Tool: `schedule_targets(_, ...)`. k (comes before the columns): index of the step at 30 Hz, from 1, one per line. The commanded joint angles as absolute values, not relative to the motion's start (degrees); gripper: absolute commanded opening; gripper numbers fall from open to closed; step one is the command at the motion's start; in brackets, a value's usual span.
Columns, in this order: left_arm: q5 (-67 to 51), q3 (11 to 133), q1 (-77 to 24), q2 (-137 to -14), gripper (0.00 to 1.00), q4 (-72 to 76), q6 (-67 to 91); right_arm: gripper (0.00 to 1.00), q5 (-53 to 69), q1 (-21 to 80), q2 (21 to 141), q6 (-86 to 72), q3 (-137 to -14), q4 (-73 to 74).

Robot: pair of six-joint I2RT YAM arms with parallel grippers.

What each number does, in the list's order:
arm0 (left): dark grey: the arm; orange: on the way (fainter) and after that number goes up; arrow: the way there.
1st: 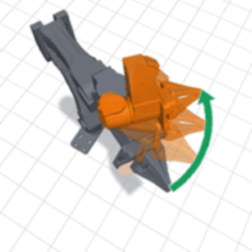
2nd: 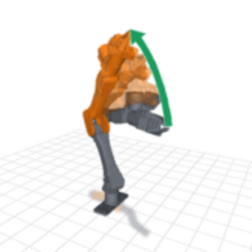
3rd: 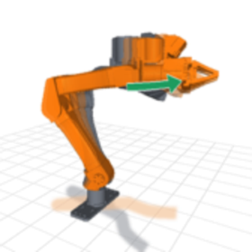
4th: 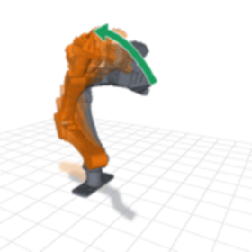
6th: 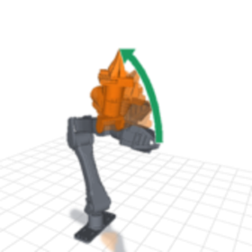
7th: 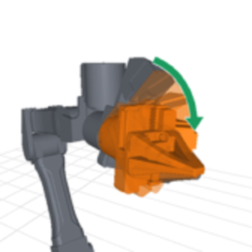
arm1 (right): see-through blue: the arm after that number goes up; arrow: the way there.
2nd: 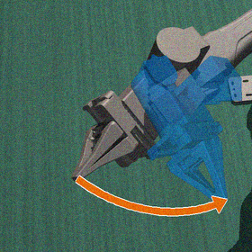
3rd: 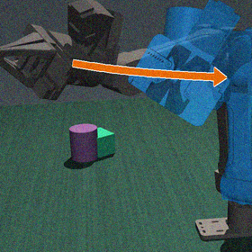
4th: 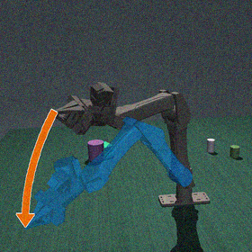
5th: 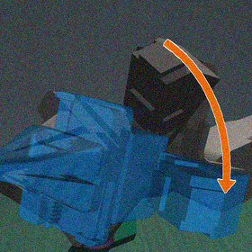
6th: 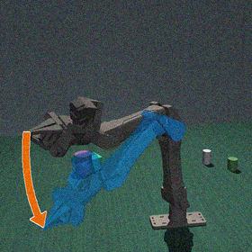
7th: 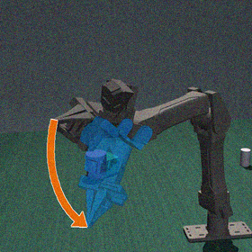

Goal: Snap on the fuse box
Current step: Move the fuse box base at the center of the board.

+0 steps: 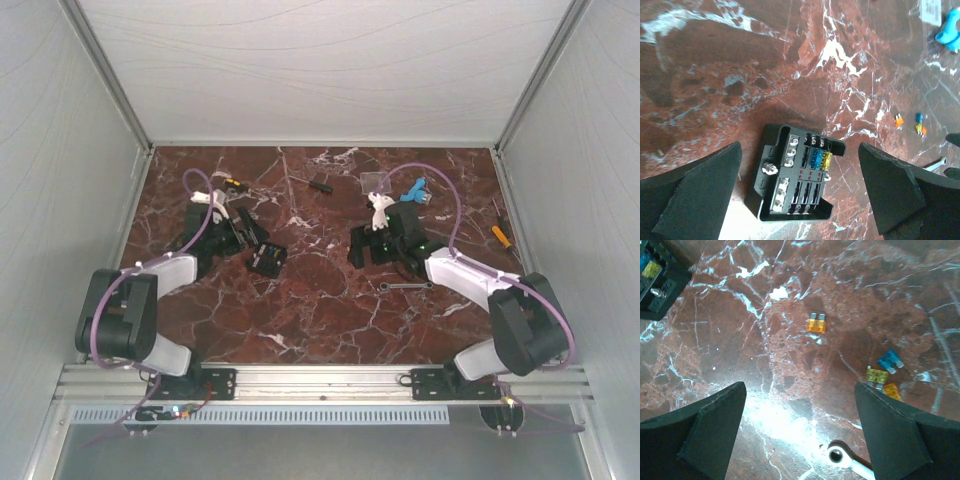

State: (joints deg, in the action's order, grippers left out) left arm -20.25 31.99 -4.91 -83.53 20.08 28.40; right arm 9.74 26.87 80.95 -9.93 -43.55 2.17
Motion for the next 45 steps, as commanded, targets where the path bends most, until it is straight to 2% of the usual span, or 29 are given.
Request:
schedule_targets(1,-22.13,36.25,-6.89,-86.38,1.00,18.17,25.45,0.87,10.60,29.28,83.77,-9.16,-47.19,3.98)
schedule_targets(12,-24.55,36.78,-13.63,-88.97,0.84,14.79,24.40,0.84,8.83,30.87,88.10,-8.08,-49.85,4.89)
schedule_targets(15,-24.54,34.86,-17.04,-87.39,0.82,15.65,25.53,0.84,7.90,30.93,88.67,-7.67,-50.29,5.26)
schedule_targets(22,-29.64,29.05,-20.34,-84.04,0.83,21.13,32.38,0.81,5.59,30.91,91.82,-7.28,-52.67,5.65)
schedule_targets(30,-30.55,22.62,-24.07,-80.31,0.85,29.36,41.84,0.67,0.90,32.04,97.98,-5.87,-57.71,6.91)
schedule_targets(38,-24.90,20.19,-22.53,-73.35,0.96,27.76,43.82,0.57,-2.29,32.51,101.74,-4.77,-59.96,7.83)
schedule_targets(45,-27.48,19.92,-20.75,-73.74,0.96,28.53,45.65,0.48,-2.83,32.95,103.83,-4.55,-61.31,8.64)
